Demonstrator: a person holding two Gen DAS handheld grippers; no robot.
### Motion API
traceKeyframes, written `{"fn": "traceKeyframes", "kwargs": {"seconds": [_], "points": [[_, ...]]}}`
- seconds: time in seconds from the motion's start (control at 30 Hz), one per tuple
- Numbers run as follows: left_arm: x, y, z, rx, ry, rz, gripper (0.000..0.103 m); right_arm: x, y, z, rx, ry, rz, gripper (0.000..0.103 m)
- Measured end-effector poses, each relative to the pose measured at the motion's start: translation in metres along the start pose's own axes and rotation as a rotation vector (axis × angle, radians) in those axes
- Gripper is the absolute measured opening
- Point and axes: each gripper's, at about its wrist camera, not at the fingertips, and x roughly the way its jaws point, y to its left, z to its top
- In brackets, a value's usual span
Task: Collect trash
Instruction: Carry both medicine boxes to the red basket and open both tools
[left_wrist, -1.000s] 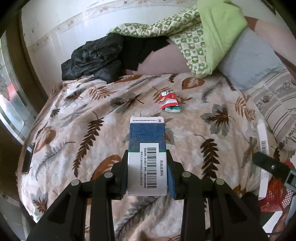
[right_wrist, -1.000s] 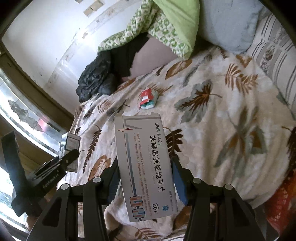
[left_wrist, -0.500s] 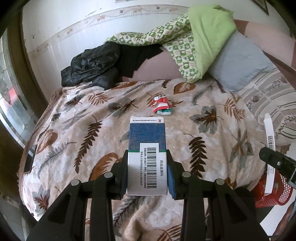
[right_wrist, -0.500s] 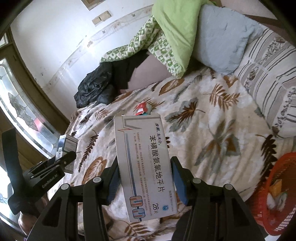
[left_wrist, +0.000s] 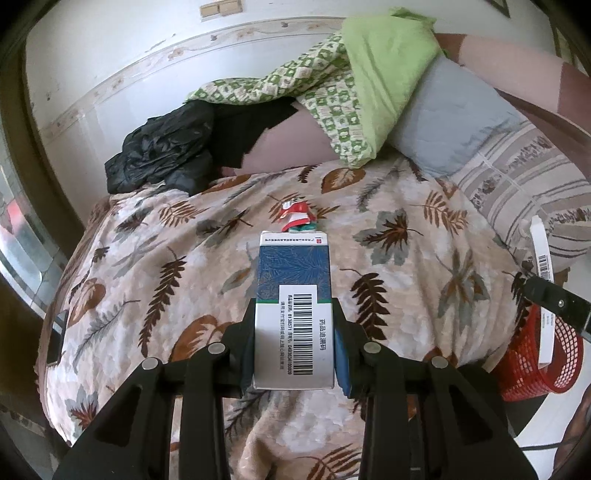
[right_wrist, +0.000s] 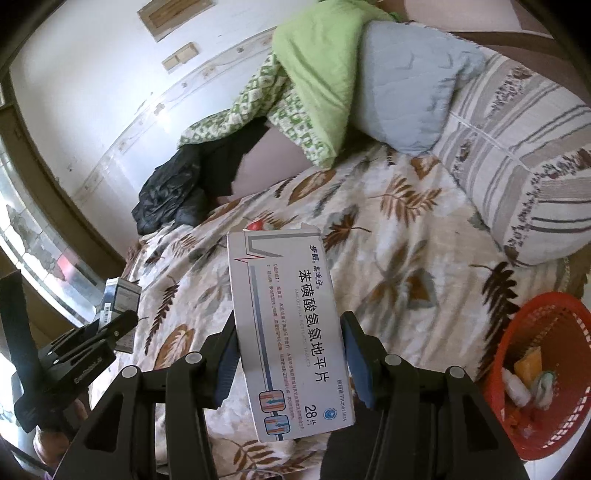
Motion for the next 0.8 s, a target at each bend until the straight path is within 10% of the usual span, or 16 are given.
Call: {"fn": "traceKeyframes", "kwargs": {"seconds": [0.43,0.8], "points": [[0.006,-0.058,0.015,0.141,-0.015,-0.081,0.033,-0.027,-0.056,0.002,0.093,-0.055,-0.096,0.056],[0.008,-0.165,0.025,0.313,0.007,-0.299,0.033,-0.071,-0.136,-0.017,0.227,-0.101,-0.268,0.056]]}}
